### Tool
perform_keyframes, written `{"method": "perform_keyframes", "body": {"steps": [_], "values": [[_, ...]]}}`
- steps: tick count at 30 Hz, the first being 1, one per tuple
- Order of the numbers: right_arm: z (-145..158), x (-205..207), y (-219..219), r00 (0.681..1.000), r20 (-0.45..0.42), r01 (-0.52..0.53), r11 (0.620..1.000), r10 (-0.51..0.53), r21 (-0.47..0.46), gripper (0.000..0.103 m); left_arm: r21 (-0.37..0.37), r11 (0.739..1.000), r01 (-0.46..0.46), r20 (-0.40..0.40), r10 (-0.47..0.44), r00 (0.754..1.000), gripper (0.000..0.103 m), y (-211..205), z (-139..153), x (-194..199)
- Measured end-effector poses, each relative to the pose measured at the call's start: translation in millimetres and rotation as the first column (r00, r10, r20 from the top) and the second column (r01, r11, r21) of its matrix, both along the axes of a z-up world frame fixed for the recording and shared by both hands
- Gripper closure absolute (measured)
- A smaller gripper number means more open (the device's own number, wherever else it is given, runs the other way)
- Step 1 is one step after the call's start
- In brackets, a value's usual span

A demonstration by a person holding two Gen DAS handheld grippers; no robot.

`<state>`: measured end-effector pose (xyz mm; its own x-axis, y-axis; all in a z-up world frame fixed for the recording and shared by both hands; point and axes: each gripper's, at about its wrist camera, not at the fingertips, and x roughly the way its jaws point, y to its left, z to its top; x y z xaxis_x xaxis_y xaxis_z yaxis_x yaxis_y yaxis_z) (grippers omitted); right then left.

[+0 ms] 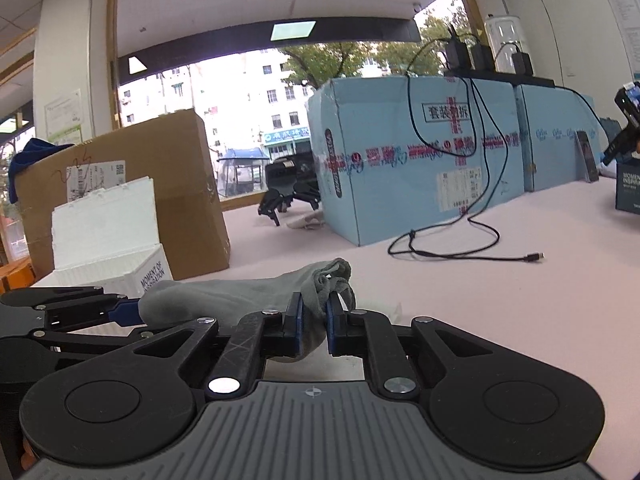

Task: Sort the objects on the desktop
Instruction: 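Lift the grey cloth off the white napkin with the left gripper, then carry the grey cloth with the left gripper over the white box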

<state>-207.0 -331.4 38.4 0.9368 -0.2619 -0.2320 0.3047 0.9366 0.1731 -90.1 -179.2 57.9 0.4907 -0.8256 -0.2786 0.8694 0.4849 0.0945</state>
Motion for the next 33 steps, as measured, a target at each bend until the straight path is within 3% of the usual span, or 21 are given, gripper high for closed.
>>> {"method": "perform_keyframes", "body": {"steps": [3, 6, 8, 11, 14, 17, 20, 23, 28, 33], "values": [[19.7, 8.0, 5.2, 0.998, 0.05, -0.035, 0.999, 0.035, 0.0, 0.092, -0.08, 0.996, -0.025, -0.011, 0.024, 1.0, 0.067, 9.5, 23.9, 6.2], [51.9, 28.6, 1.5, 0.984, 0.121, -0.145, 0.982, 0.131, 0.119, 0.093, -0.183, 0.978, -0.097, -0.032, 0.093, 0.995, 0.068, 23.5, 57.6, 18.2], [76.0, 43.4, 1.8, 0.963, 0.194, -0.22, 0.96, 0.185, 0.174, 0.093, -0.253, 0.956, -0.15, -0.046, 0.144, 0.989, 0.068, 34.4, 81.2, 26.3], [108.3, 62.7, 19.7, 0.933, 0.28, -0.267, 0.956, 0.225, 0.121, 0.093, -0.346, 0.91, -0.226, -0.084, 0.21, 0.974, 0.068, 64.0, 116.3, 38.9], [130.7, 83.0, 43.3, 0.894, 0.347, -0.325, 0.943, 0.282, 0.071, 0.093, -0.394, 0.87, -0.295, -0.118, 0.271, 0.955, 0.068, 99.2, 139.6, 46.7], [143.5, 107.3, 65.2, 0.854, 0.389, -0.408, 0.909, 0.346, 0.087, 0.093, -0.418, 0.832, -0.366, -0.148, 0.335, 0.931, 0.068, 131.2, 150.8, 53.7], [148.5, 130.6, 85.1, 0.82, 0.417, -0.474, 0.874, 0.392, 0.109, 0.093, -0.415, 0.806, -0.421, -0.181, 0.381, 0.907, 0.068, 156.8, 154.3, 66.1], [147.7, 150.5, 102.6, 0.799, 0.421, -0.511, 0.853, 0.428, 0.102, 0.093, -0.394, 0.802, -0.449, -0.204, 0.4, 0.894, 0.068, 176.1, 150.1, 79.9], [136.4, 177.1, 113.4, 0.812, 0.348, -0.521, 0.851, 0.468, 0.071, 0.093, -0.283, 0.799, -0.53, -0.264, 0.466, 0.844, 0.068, 178.4, 139.7, 113.4], [132.2, 198.2, 105.6, 0.829, 0.279, -0.537, 0.83, 0.486, 0.15, 0.093, -0.172, 0.807, -0.565, -0.336, 0.491, 0.803, 0.068, 169.8, 119.4, 138.4]]}}
